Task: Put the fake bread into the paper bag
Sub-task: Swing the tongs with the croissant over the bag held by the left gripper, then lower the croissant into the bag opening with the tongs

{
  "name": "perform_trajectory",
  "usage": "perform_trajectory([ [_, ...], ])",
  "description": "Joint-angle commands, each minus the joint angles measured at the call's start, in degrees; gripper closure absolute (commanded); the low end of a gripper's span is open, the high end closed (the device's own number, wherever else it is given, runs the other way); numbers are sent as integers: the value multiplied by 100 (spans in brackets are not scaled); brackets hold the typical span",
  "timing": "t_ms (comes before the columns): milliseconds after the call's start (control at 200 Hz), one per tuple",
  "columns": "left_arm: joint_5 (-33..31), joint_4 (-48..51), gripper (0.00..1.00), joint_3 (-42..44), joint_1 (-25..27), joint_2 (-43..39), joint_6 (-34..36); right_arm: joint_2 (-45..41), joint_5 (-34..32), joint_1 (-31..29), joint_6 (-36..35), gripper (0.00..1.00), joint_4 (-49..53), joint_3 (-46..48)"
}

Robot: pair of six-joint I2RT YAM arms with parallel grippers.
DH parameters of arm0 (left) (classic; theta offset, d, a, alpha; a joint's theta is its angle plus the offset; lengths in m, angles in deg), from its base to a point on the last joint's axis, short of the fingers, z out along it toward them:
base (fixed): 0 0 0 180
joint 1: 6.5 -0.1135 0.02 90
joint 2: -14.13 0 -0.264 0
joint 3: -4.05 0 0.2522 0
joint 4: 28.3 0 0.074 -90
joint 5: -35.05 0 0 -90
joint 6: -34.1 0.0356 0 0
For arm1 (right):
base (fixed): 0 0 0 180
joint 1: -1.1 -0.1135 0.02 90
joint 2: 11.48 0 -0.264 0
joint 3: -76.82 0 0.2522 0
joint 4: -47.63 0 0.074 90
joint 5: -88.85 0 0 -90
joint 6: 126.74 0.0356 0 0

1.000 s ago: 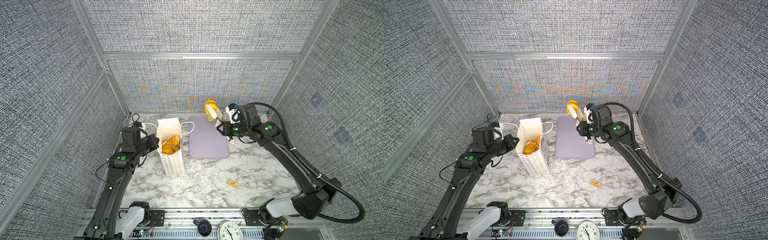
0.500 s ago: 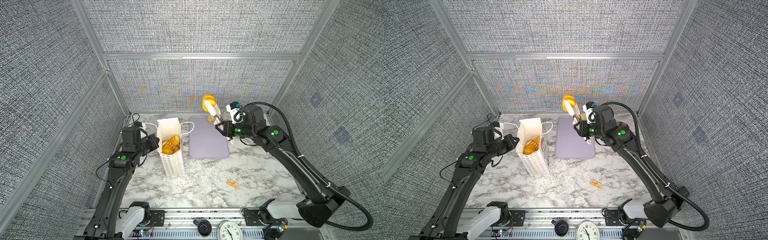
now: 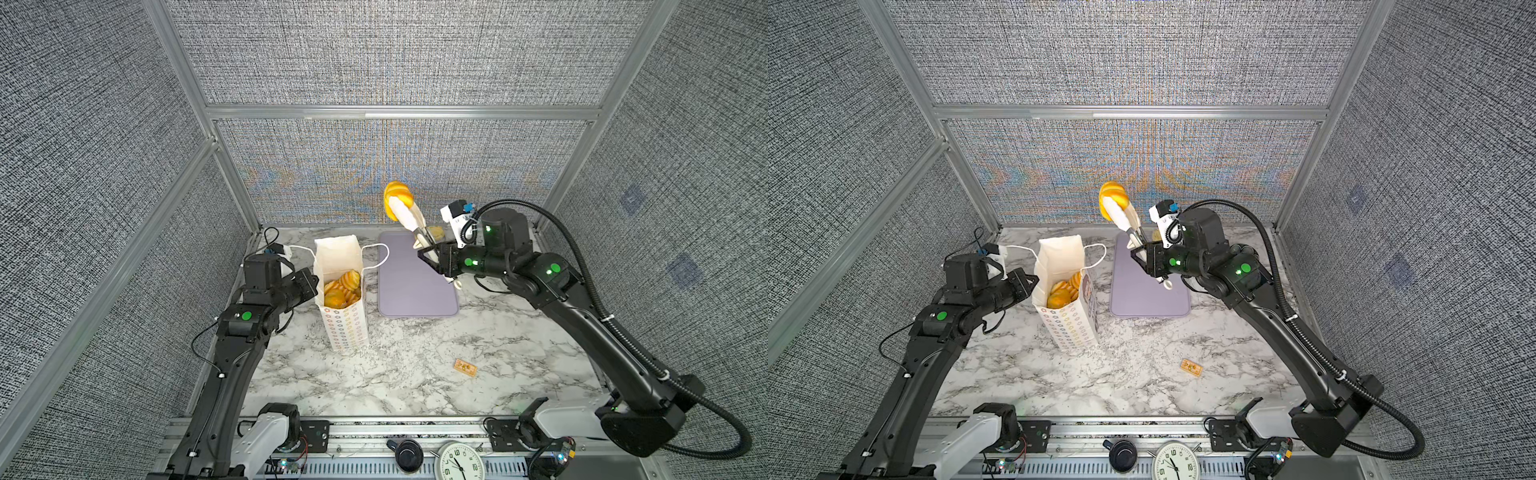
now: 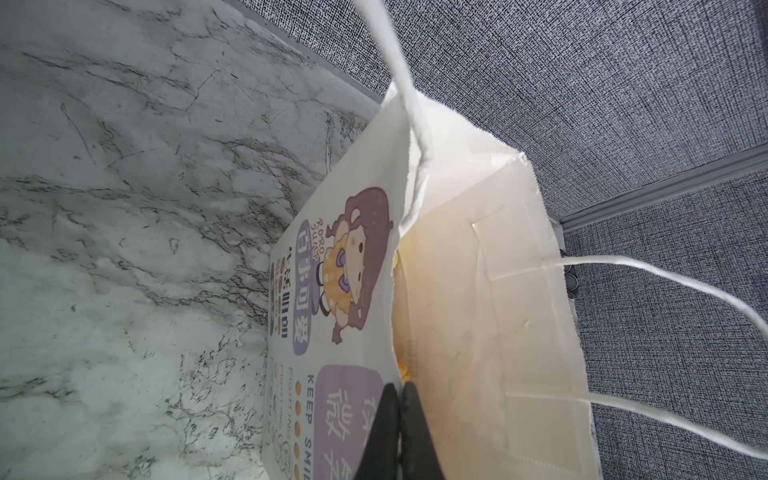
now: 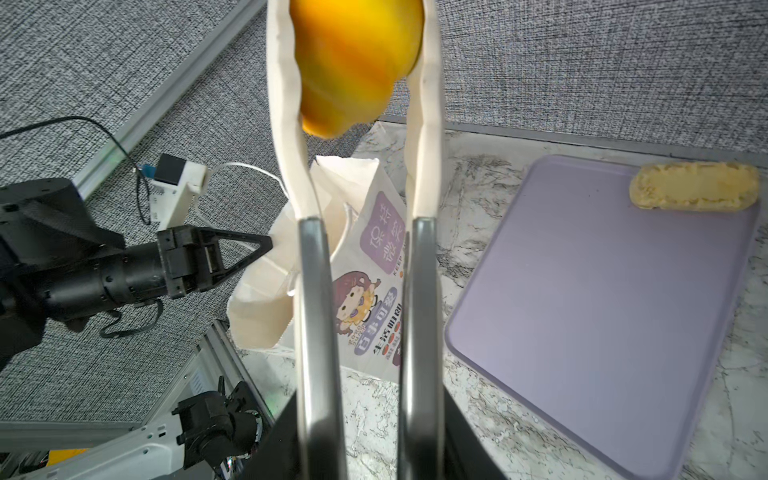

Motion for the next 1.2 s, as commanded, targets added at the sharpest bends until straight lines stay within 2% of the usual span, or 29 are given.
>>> perform_trajectory([
  [0,61,-127,98,-11,-4,-4,14,54,83,-150,-238,61,-112,-179],
  [550,52,-147,98,24,-4,-26,-8,674,-363,-1011,-707,61,685,-1061],
  [1195,47,-148,98,68,-7,-44,0,1751,-1452,-1867,-1169,61,1744,-1992],
])
